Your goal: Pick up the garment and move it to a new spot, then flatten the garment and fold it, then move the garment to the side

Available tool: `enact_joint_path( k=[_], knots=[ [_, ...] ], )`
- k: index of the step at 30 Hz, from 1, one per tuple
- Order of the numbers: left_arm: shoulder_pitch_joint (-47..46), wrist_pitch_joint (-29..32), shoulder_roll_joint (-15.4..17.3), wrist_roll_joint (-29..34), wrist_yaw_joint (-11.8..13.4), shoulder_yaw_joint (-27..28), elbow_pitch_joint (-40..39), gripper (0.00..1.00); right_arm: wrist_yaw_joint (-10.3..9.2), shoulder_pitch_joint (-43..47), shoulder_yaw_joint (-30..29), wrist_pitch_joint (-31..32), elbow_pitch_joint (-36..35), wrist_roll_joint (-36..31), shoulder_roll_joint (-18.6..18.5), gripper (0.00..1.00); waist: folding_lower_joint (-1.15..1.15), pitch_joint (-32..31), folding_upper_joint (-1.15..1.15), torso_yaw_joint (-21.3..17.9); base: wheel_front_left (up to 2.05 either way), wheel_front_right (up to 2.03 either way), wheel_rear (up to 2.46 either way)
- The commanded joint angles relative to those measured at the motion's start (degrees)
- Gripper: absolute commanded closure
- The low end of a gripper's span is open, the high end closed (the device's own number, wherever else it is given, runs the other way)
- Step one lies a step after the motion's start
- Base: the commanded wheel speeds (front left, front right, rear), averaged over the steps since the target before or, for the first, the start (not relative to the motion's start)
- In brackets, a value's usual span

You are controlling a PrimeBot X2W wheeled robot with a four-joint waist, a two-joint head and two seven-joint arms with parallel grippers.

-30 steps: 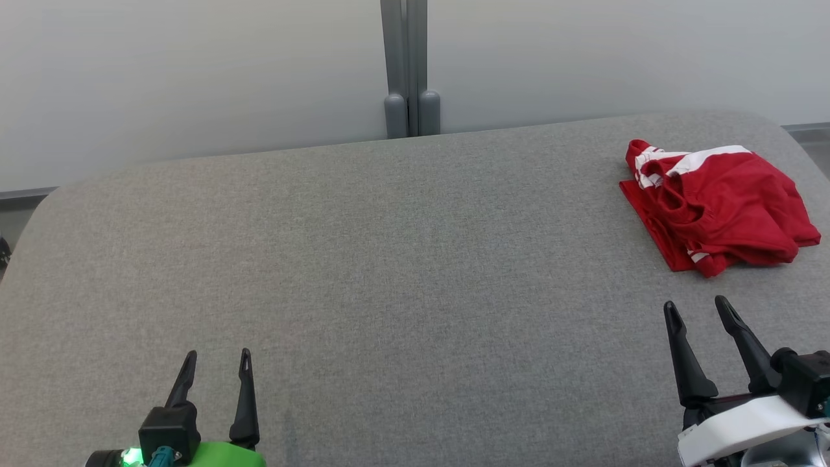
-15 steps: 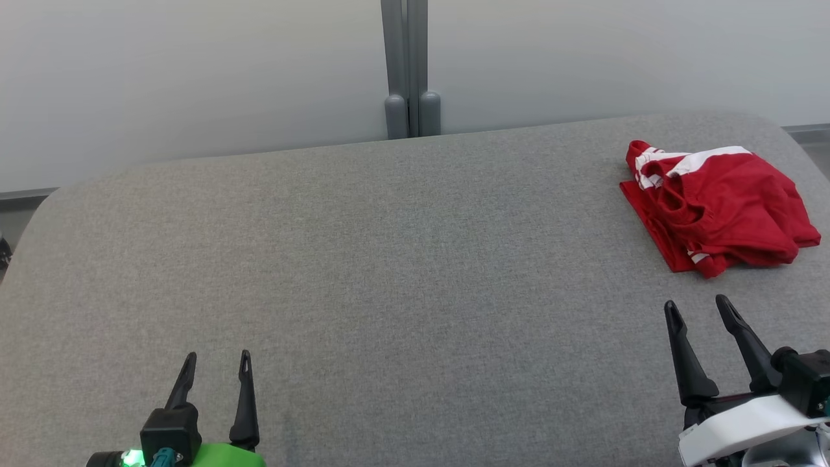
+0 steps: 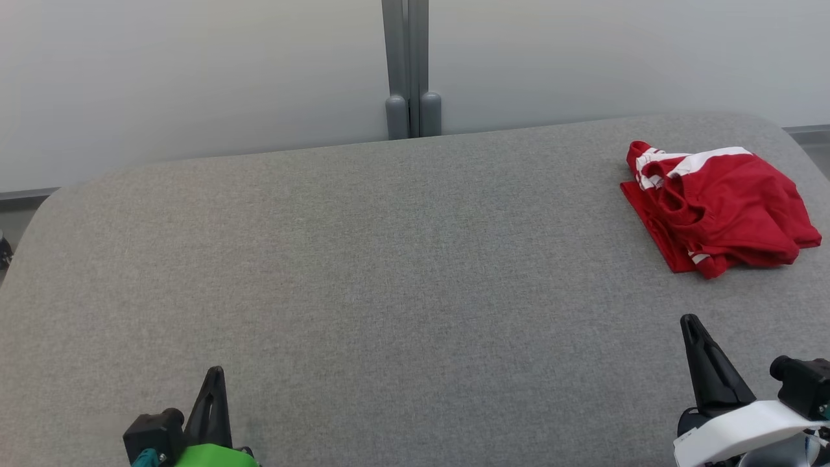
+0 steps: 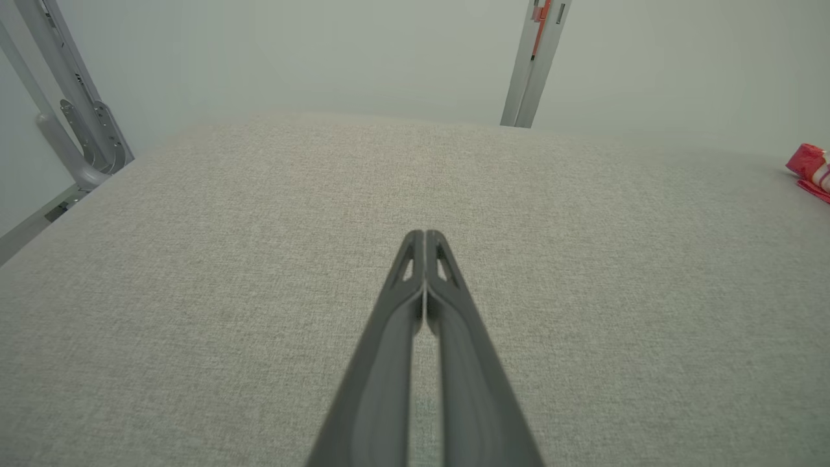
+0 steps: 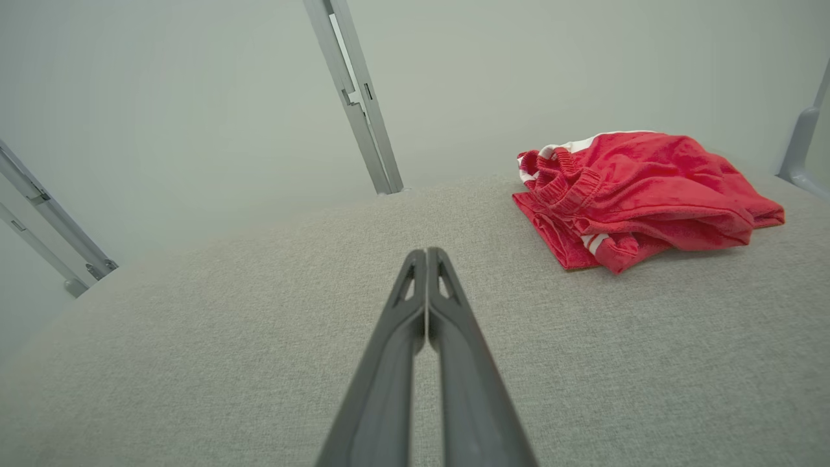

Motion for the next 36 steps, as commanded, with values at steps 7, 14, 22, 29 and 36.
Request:
enact_joint_path(
  k=[7,14,22,29,36],
  knots=[
    [-2.11,2.08,-0.43,-8.86,-1.48,2.16,-0.94,1.00,-0.01,-2.96,-0.48,0.88,1.39,8.82,0.05,1.00,0.00,0.10,0.00,0.04,0.00,0.00,0.00],
    [-2.88,3.62,-0.88,-15.25,-2.48,3.43,-1.01,1.00,-0.02,-4.23,-0.70,1.56,2.94,15.11,0.38,1.00,0.00,0.18,0.00,0.07,0.00,0.00,0.00],
    [-3.73,5.30,-1.37,-22.07,-3.56,4.82,-1.05,1.00,-0.02,-5.58,-0.98,2.32,4.58,21.79,0.81,1.00,0.00,0.27,0.00,0.11,0.00,0.00,0.00],
    [-4.39,6.68,-1.78,-27.68,-4.41,5.99,-1.07,1.00,-0.03,-6.67,-1.25,2.98,5.93,27.24,1.18,1.00,0.00,0.36,0.00,0.14,0.00,0.00,0.00],
    [-5.03,7.96,-2.16,-32.66,-5.20,7.00,-1.08,1.00,-0.03,-7.63,-1.52,3.60,7.15,32.09,1.51,1.00,0.00,0.44,0.00,0.18,0.00,0.00,0.00]
  ],
)
